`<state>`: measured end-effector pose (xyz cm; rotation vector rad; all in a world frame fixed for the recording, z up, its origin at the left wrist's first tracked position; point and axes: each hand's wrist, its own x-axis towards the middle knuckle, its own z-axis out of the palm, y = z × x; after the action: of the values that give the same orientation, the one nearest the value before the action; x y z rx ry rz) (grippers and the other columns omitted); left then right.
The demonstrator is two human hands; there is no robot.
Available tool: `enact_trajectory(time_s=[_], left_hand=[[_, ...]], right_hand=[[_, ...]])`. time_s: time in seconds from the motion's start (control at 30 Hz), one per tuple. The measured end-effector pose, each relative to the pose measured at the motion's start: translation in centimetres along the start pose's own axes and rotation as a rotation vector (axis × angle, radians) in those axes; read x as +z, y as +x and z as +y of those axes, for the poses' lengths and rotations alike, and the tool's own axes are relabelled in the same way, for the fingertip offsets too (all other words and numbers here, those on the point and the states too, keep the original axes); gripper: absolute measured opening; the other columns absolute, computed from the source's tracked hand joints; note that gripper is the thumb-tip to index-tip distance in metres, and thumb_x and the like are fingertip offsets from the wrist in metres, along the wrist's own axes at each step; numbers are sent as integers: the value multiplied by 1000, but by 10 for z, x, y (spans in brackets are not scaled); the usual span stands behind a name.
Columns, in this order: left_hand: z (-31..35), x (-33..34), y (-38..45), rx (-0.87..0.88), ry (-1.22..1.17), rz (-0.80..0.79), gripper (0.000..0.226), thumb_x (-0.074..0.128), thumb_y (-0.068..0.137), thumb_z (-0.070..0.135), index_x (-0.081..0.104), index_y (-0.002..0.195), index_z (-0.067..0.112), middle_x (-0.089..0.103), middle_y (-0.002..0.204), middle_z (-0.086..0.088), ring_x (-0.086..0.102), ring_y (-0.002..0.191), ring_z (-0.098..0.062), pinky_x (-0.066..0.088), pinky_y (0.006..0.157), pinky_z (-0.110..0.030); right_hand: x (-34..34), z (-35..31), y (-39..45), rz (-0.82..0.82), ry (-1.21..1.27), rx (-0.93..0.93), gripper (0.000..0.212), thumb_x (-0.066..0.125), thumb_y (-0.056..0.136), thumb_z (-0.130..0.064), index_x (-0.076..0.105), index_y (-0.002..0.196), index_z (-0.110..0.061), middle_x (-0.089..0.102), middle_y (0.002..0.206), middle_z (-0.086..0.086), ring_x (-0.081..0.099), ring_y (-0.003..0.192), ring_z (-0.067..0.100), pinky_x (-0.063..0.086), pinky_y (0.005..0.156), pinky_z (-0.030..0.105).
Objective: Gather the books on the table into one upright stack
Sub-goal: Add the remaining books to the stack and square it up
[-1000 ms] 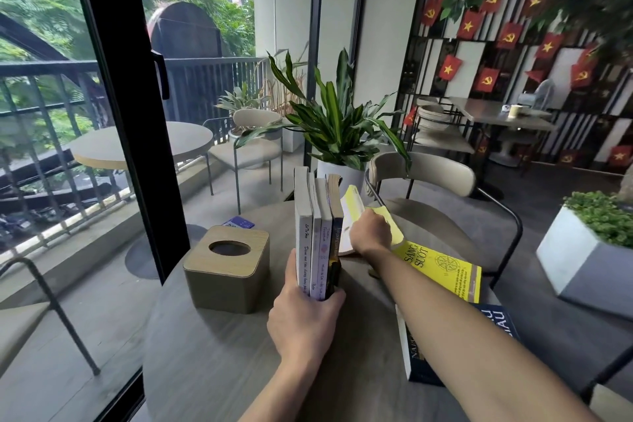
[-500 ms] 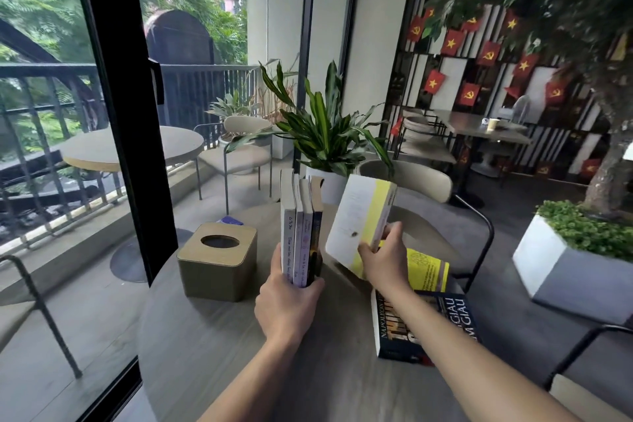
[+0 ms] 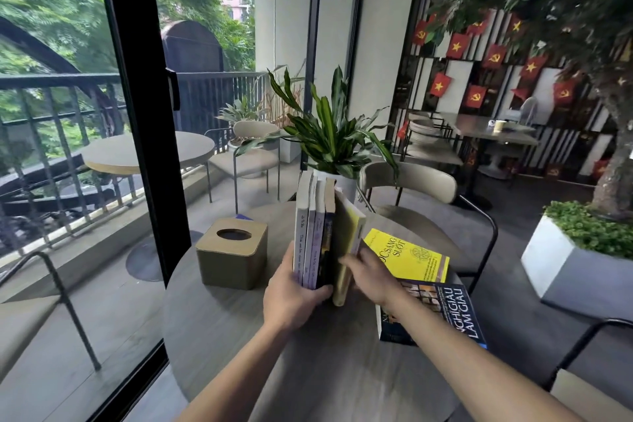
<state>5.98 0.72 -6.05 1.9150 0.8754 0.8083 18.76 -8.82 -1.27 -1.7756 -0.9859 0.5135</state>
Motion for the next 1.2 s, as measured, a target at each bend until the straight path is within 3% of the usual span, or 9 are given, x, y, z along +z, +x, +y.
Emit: enact_trajectory(time_s=[0.07, 0.17, 0.3, 0.4, 0.63, 0.9, 1.0, 1.1, 1.2], left_hand=[[-4, -4, 1, 64, -32, -74, 98, 88, 49, 40, 43, 136, 45, 67, 103, 22, 63, 96, 2, 55, 82, -30], [-7, -5, 5, 129, -47, -95, 113, 96, 39, 47, 43, 138, 36, 63, 118, 15, 61, 108, -4, 56, 89, -33], [-5, 0, 12, 115, -110, -55, 131, 96, 30, 62, 40, 143, 27, 59, 130, 9, 60, 116, -5, 55, 95, -37], [-5, 8, 18, 94, -110, -20, 131, 96, 36, 59, 33, 148, 35, 58, 136, 15, 60, 118, -2, 55, 97, -38], [4, 12, 14, 75, -32, 57, 116, 88, 46, 51, 32, 147, 40, 61, 131, 16, 65, 109, -9, 57, 90, -40], [1, 11, 16, 95, -13, 48, 112, 87, 51, 51, 31, 147, 37, 63, 129, 11, 65, 109, -12, 57, 90, -43], [0, 10, 16, 96, -10, 40, 107, 84, 52, 53, 34, 146, 38, 65, 123, 12, 66, 102, -11, 58, 86, -42], [0, 9, 17, 106, -6, 29, 109, 84, 52, 61, 34, 146, 37, 63, 125, 12, 65, 106, -11, 57, 88, -42], [0, 9, 16, 101, -5, 32, 116, 86, 48, 68, 34, 147, 36, 63, 128, 13, 63, 112, -12, 55, 94, -42]], right_hand=[[-1, -9, -2, -82, 115, -23, 31, 50, 94, -22, 54, 125, -21, 65, 115, -7, 58, 111, 8, 45, 85, 23], [1, -16, 5, -131, 98, -131, 69, 63, 81, -43, 36, 144, -31, 59, 132, -8, 54, 122, 4, 42, 103, 30], [10, -28, 14, 15, -34, -170, 103, 81, 64, -51, 21, 148, -45, 57, 133, -12, 56, 118, 3, 45, 99, 27], [14, -33, 16, 112, -78, -234, 120, 85, 58, -52, 12, 152, -39, 43, 144, -20, 45, 126, -2, 38, 101, 19], [20, -26, 19, 194, -141, -240, 121, 80, 54, -64, 10, 150, -45, 51, 143, -11, 52, 125, 8, 48, 102, 37], [14, -18, 9, 129, -149, -219, 98, 76, 66, -60, 19, 144, -50, 59, 130, -11, 58, 115, 8, 51, 92, 29], [1, -14, -5, 81, -165, -213, 76, 74, 74, -53, 32, 137, -46, 54, 126, -18, 52, 117, 5, 43, 94, 25], [-22, 1, -17, 88, -333, -180, 95, 62, 73, -72, 20, 150, -38, 38, 150, -10, 33, 138, 11, 35, 111, 38], [-53, 14, -28, 97, -500, -124, 96, 58, 77, -70, 12, 154, -33, 26, 158, -4, 21, 144, 16, 26, 115, 41]])
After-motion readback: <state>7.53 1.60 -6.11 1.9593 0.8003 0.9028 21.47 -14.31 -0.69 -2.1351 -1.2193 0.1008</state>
